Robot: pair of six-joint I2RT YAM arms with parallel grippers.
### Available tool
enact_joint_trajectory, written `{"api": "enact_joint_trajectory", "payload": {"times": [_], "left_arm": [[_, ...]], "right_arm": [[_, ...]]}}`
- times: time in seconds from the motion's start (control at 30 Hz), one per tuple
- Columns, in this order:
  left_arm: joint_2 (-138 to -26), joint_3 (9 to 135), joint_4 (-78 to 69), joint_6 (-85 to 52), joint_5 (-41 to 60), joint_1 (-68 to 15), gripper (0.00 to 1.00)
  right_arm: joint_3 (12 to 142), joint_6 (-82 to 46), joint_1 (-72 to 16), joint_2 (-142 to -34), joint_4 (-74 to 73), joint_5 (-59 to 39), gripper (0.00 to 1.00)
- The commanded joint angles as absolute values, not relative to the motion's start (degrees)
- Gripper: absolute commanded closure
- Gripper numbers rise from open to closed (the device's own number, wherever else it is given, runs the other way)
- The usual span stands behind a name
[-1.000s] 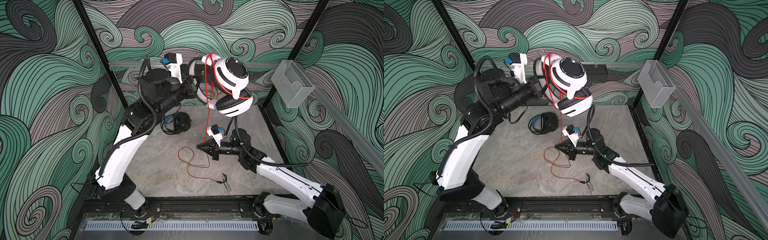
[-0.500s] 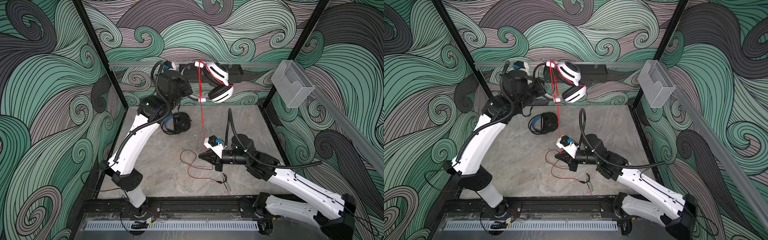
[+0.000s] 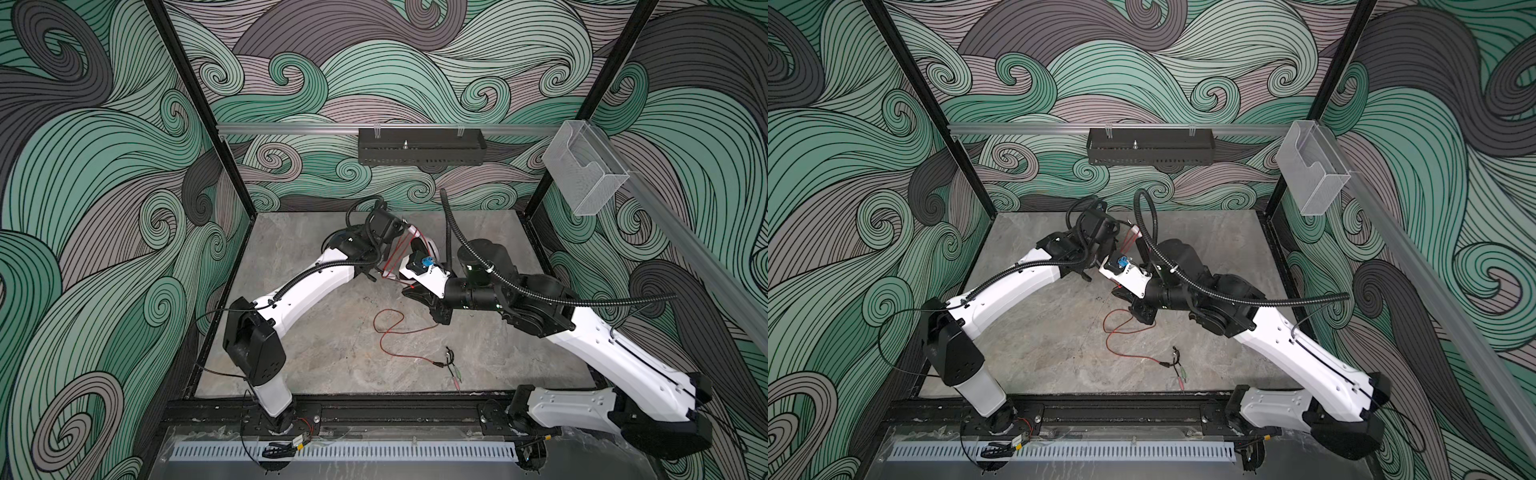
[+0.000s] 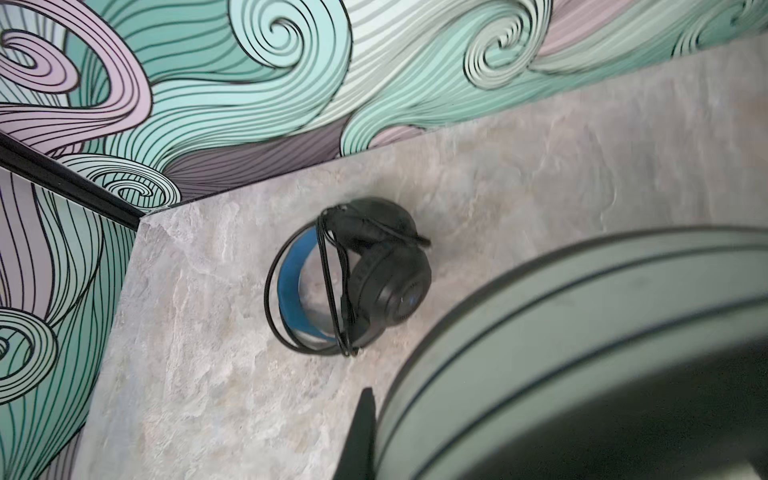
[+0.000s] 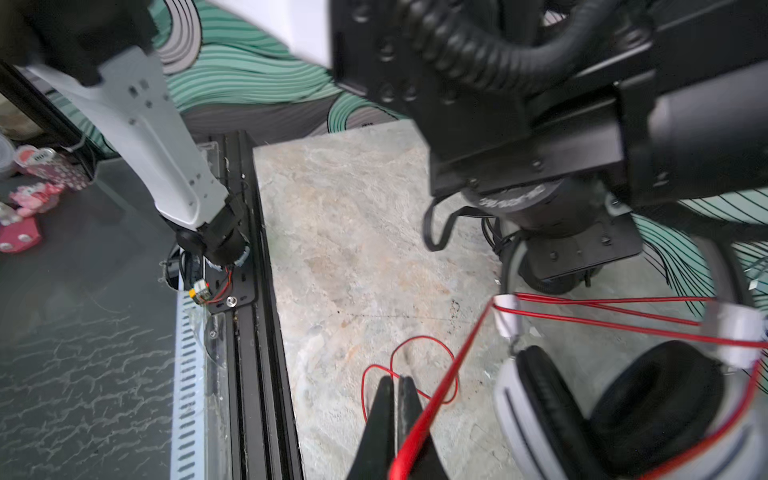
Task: Wrap the headphones
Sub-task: 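Lower the white headset toward the right gripper while it brings the cable up, then loop the red cable around the headset band with the right gripper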
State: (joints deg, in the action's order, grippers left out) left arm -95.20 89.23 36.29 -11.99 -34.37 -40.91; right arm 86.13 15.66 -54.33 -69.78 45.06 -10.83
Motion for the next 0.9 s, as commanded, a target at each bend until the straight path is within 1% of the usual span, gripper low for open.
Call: {"api": "enact_joint_trajectory", "payload": {"times": [0.0,0.1,0.23,0.37,0.47,0.57,0.7,0.87], "left_arm": [[-87.1,85.7,31.0,-5.1,-40.8,-41.4,1.00],[-81.1,79.9,33.1,-4.1,-38.9,-42.0,1.00],[-73.3,74.5,37.4,-2.6,-32.3,-42.3,1.00],[-68.8,73.8,42.6,-1.6,-23.6,-42.4,1.00],[-67.9,75.6,46.8,-0.5,-16.0,-42.5,1.00],[-68.2,77.1,49.7,0.1,-10.7,-43.3,1.00],[-68.6,77.8,51.2,0.1,-9.2,-44.4,1.00],[-68.6,80.7,52.1,-1.0,-6.5,-45.4,1.00]], "right_arm": [[91.0,19.6,-52.2,-69.4,48.2,-9.1,1.00],[92.0,20.4,-47.2,-69.9,48.4,-9.4,1.00],[94.0,22.1,-41.3,-70.9,48.4,-10.4,1.00],[95.7,23.6,-39.9,-72.4,48.5,-9.4,1.00],[96.2,24.4,-39.9,-72.9,48.4,-9.2,1.00],[96.3,25.3,-39.9,-72.7,48.4,-9.2,1.00],[95.6,25.7,-39.9,-71.5,47.1,-10.0,1.00],[93.6,25.0,-39.3,-71.9,46.2,-7.6,1.00]]}}
